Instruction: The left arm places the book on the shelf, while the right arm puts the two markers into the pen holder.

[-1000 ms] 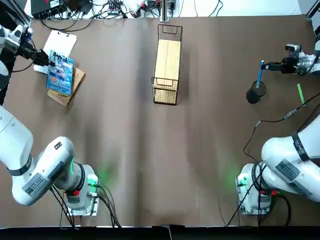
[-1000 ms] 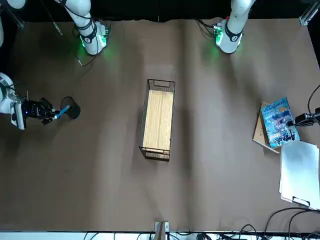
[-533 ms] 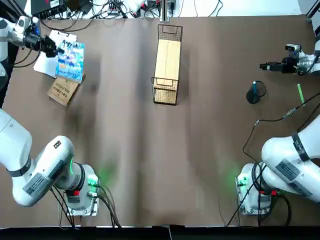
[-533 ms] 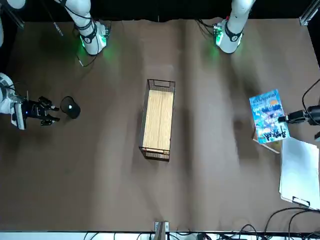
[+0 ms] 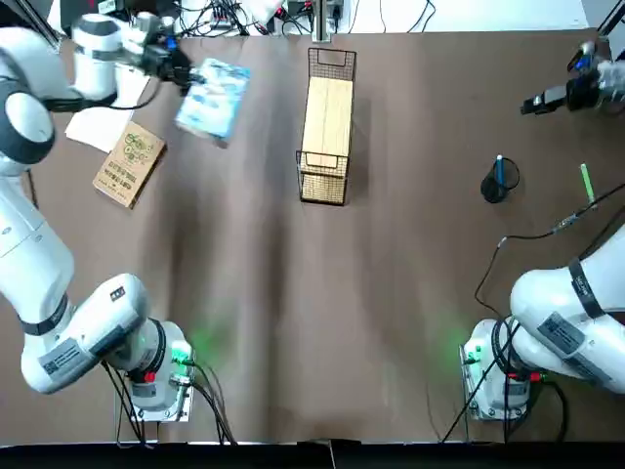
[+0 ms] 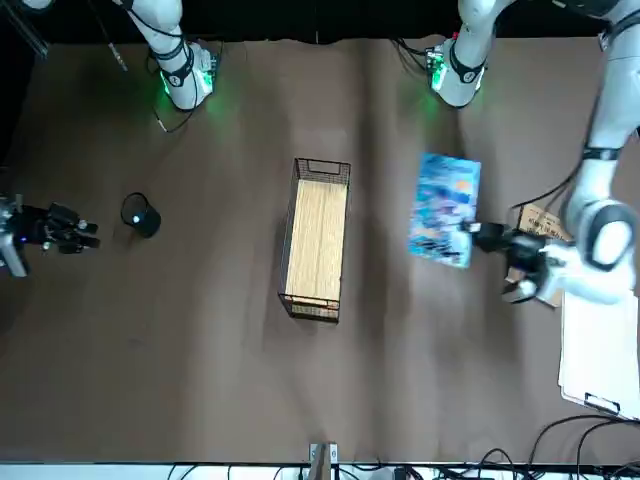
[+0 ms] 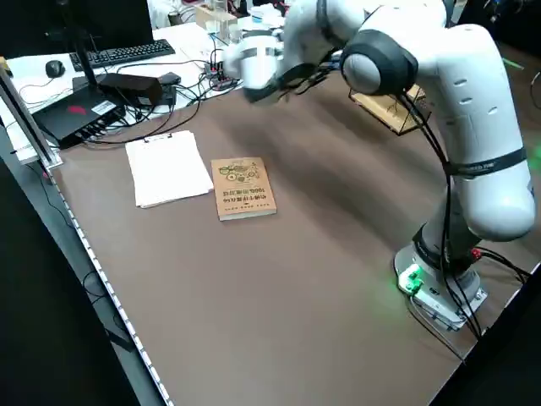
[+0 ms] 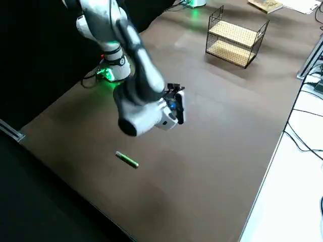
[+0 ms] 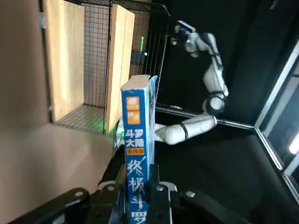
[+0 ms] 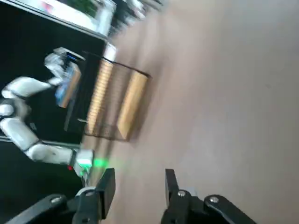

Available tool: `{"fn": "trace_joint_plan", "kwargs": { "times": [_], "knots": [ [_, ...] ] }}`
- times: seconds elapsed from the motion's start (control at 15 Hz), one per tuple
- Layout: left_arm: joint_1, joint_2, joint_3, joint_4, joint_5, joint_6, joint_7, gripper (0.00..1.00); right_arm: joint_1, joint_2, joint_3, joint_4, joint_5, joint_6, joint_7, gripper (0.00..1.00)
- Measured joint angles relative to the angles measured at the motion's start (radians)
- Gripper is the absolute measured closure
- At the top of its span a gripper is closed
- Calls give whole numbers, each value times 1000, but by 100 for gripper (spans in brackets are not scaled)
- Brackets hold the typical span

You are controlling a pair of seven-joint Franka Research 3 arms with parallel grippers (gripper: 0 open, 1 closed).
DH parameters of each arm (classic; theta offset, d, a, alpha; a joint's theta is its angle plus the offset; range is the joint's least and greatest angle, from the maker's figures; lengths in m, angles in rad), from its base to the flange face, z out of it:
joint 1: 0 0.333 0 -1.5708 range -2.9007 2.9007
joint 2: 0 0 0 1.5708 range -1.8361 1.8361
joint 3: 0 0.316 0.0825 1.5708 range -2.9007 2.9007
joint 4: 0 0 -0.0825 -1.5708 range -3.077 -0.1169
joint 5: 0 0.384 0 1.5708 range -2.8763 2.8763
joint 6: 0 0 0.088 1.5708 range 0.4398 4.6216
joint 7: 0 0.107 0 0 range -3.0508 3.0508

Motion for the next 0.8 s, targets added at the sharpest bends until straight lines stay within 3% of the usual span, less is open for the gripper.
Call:
{"fn": "trace_joint_plan", "kwargs": {
  "times": [0.13,0.33,0.6,0.67,0.8],
  "knots": [
    [-109,0,-11,-11,-42,118,-29,80,36,-29,1,103,-172,1,207,49],
    [-190,0,-24,-23,-78,237,-41,80,81,-41,1,206,-496,32,380,50],
    [-240,0,-29,-34,-112,339,-41,80,71,-24,-17,221,-787,196,411,50],
    [-270,0,-29,-38,-126,387,-41,80,40,2,-26,221,-880,295,413,48],
    [-291,0,-29,-41,-133,417,-42,80,-9,40,-31,217,-910,392,413,44]
  ]
}}
